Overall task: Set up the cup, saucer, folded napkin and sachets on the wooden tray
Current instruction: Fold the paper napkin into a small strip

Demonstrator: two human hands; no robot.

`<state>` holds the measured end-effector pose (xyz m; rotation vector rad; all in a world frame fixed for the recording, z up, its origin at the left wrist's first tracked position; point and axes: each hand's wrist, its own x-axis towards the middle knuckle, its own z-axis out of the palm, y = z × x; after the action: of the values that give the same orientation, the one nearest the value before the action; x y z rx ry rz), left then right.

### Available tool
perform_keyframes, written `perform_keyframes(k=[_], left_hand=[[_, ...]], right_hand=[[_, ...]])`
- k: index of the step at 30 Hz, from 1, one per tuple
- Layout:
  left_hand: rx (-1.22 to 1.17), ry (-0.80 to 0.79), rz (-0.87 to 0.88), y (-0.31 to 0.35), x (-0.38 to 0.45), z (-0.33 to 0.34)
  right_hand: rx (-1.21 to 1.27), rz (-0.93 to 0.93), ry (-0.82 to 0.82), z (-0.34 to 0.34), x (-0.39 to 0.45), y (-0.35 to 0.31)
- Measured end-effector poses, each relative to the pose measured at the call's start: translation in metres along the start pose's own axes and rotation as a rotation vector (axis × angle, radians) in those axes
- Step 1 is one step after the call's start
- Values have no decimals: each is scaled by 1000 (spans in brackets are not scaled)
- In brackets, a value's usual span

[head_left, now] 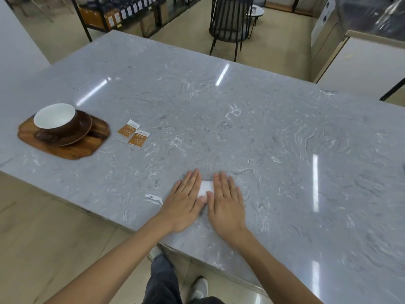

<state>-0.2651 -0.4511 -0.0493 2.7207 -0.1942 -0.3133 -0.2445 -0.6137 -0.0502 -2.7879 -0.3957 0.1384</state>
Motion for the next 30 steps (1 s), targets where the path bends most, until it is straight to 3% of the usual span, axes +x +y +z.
perform_keyframes(k=[4,9,13,20,23,27,30], left_hand=[[36,-2,-8,3,-1,-2],[17,21,-24,1,-3,3],[10,48,-8,0,-5,6],[-40,141,0,3,-16,6],[-304,179,-46,2,-27,2],[-864,412,-244,-1,-46,-12],[-1265,474,-356,-11,-60,-31]], right_hand=[[266,256,97,-21,-4,-7],[505,444,-62,-32,10,-10],[974,609,-46,-38,19,-7],[1214,627,-117,-50,17,-7],[1265,615,-147,-61,12,-12],[1312,516,-160,-76,2,-27],[1344,403,-187,-86,-6,-41]])
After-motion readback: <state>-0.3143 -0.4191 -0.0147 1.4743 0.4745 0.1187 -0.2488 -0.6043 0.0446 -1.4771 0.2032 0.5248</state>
